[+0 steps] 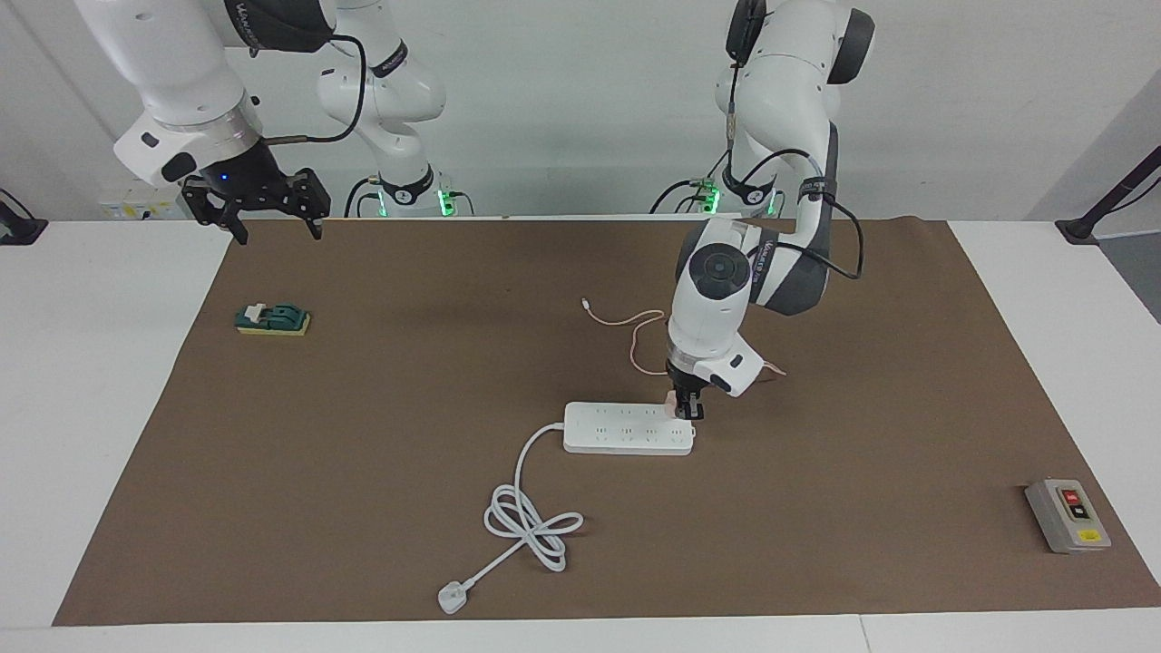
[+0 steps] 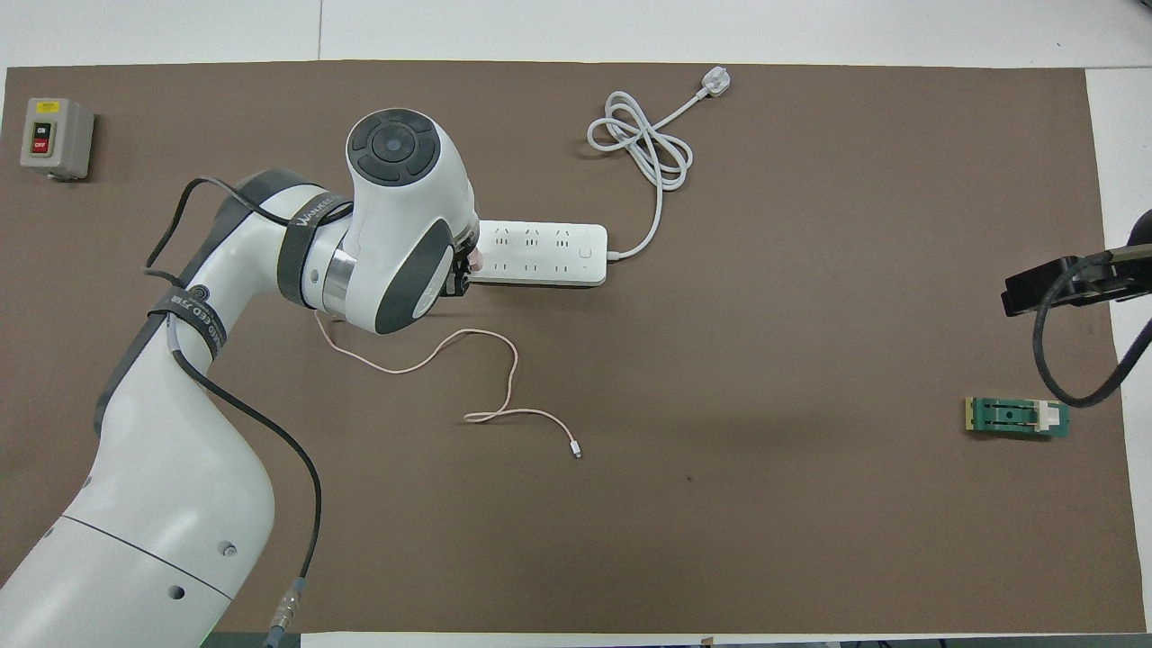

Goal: Plug charger into power strip
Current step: 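Push the charger into the power strip socket with the left gripper, then open the left gripper and lift it away from the plugged charger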

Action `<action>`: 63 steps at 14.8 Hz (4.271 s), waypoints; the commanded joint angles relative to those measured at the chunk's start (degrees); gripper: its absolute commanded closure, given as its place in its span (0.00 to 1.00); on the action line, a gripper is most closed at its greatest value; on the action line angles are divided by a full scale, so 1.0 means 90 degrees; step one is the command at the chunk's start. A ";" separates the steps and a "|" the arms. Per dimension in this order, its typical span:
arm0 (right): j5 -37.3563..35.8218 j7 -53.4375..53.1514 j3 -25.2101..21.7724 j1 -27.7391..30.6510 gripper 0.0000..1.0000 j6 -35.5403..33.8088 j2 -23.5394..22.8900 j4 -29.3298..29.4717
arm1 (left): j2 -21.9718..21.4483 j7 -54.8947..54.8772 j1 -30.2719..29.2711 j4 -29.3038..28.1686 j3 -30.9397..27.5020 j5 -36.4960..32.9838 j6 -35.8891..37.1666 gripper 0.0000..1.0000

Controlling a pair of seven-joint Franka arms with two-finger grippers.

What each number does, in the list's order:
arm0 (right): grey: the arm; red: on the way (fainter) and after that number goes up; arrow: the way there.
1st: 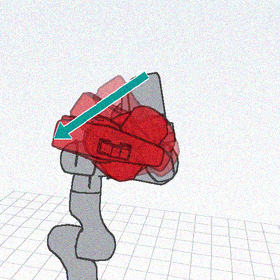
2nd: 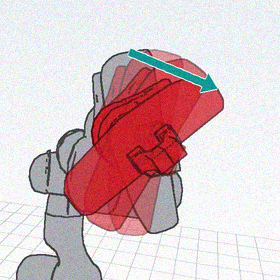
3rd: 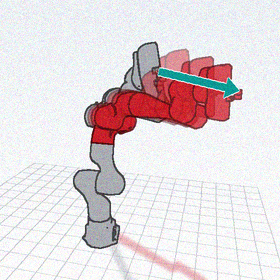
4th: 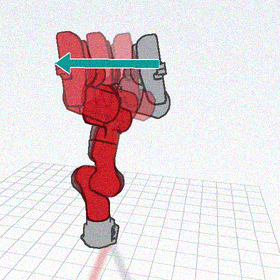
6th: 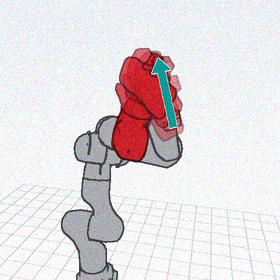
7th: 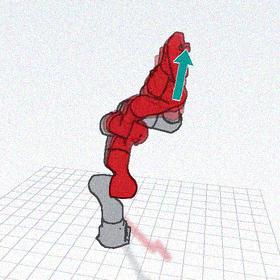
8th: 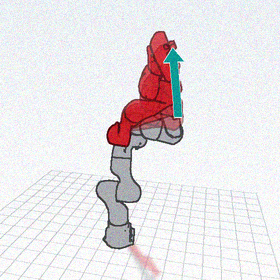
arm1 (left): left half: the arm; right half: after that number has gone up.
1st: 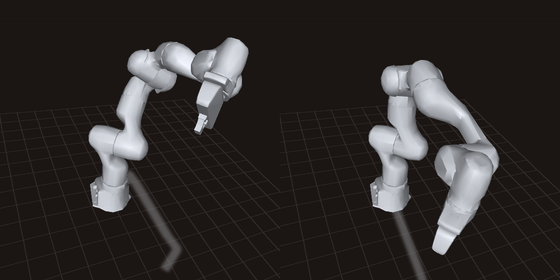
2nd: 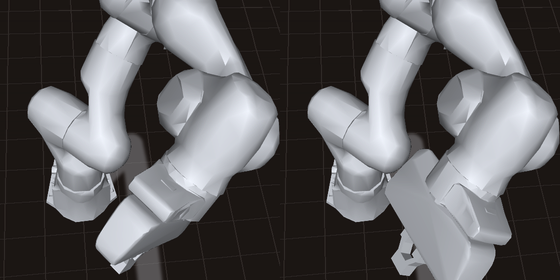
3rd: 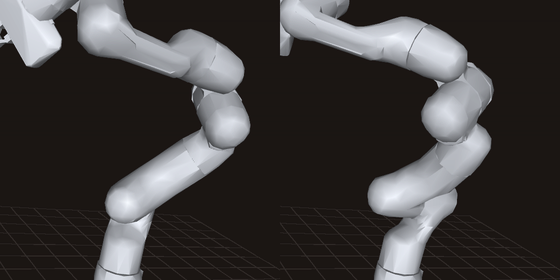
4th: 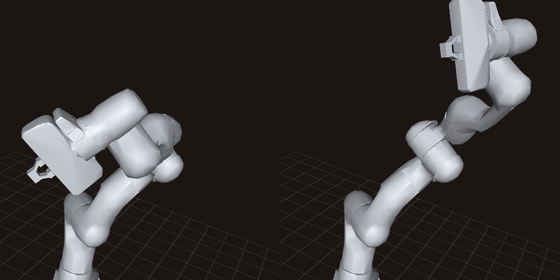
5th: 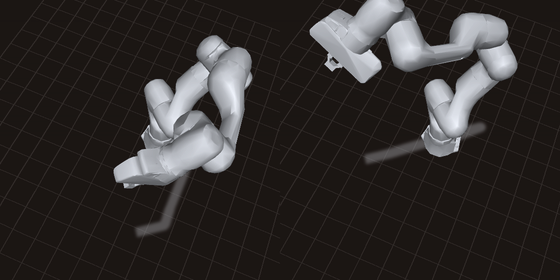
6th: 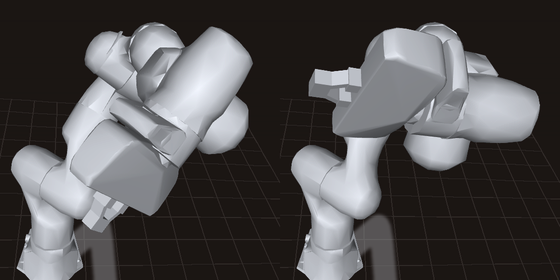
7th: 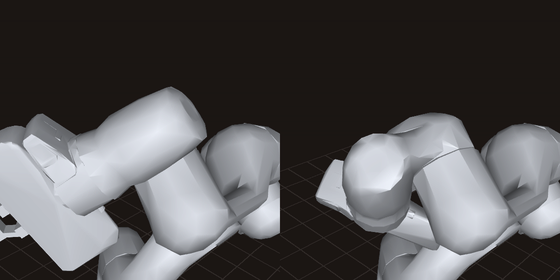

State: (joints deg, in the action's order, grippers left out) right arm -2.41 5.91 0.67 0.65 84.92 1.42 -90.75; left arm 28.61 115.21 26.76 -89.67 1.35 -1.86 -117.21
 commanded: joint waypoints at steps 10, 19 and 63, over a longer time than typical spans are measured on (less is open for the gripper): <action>-0.0035 0.0115 0.0092 0.0094 0.00 -0.0120 -0.0001 0.0024 | -0.0074 0.0070 0.0084 -0.0476 -0.0033 0.0148 -0.0491 1.00; -0.0035 0.0124 0.0092 0.0104 0.00 -0.0129 -0.0001 0.0024 | -0.0044 0.0080 0.0172 -0.0963 -0.0042 0.0128 -0.1135 1.00; -0.0035 0.0105 0.0092 0.0075 0.00 -0.0090 -0.0001 0.0024 | -0.1822 -0.7924 -0.2913 0.0169 -0.0072 0.0568 0.1813 0.26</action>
State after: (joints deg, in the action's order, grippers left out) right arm -2.41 5.91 0.89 0.59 84.83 1.42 -90.76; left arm 13.38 50.40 3.18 -87.27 0.16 2.93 -101.93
